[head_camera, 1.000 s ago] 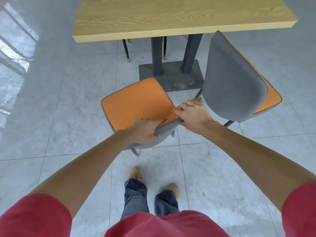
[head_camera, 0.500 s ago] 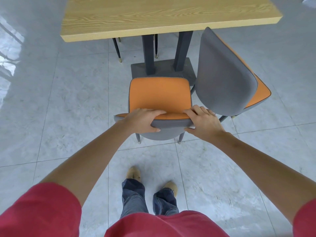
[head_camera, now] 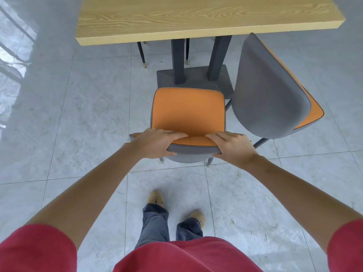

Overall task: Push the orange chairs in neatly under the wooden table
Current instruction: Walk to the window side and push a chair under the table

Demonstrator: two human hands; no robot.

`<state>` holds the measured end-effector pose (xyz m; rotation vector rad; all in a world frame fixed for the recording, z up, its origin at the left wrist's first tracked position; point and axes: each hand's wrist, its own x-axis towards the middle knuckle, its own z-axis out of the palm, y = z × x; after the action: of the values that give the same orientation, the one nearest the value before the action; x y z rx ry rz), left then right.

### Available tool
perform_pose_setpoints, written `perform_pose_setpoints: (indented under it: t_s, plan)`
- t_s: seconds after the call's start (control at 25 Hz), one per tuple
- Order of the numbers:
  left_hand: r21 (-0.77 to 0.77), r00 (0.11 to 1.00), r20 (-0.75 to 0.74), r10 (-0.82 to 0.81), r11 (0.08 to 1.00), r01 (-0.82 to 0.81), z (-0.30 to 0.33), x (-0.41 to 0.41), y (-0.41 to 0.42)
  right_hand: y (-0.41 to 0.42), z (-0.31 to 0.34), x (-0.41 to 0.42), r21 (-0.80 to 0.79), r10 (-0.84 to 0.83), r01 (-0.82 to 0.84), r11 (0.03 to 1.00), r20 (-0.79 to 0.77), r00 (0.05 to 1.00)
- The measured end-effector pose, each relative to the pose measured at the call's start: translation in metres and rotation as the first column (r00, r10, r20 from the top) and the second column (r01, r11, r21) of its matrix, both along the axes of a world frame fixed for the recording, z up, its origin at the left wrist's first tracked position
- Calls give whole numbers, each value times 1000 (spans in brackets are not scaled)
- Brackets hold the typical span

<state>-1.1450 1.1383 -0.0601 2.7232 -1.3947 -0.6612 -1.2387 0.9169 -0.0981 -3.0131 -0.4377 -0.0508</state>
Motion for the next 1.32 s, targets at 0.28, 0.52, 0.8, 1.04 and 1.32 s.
perform_pose_setpoints:
  t_s: [0.28,0.52,0.8,1.04,1.32]
  plan:
    - [27,992,54,117,993,-119,7,61,20,18,-10,72,16,144,-145,989,77,987]
    - [-32,988,92,126,992,-124,-9,116,-7,-22,-12,141,17,153,-156,988,123,981]
    - [-72,986,124,110,992,-101,-6,179,-32,-47,-8,206,21,135,-140,990,172,976]
    - [-22,989,103,109,994,-107,-3,203,-24,-39,-21,226,24,166,-176,984,224,960]
    - [12,982,28,185,983,-185,-1,196,-26,-36,-17,219,43,136,-150,988,230,964]
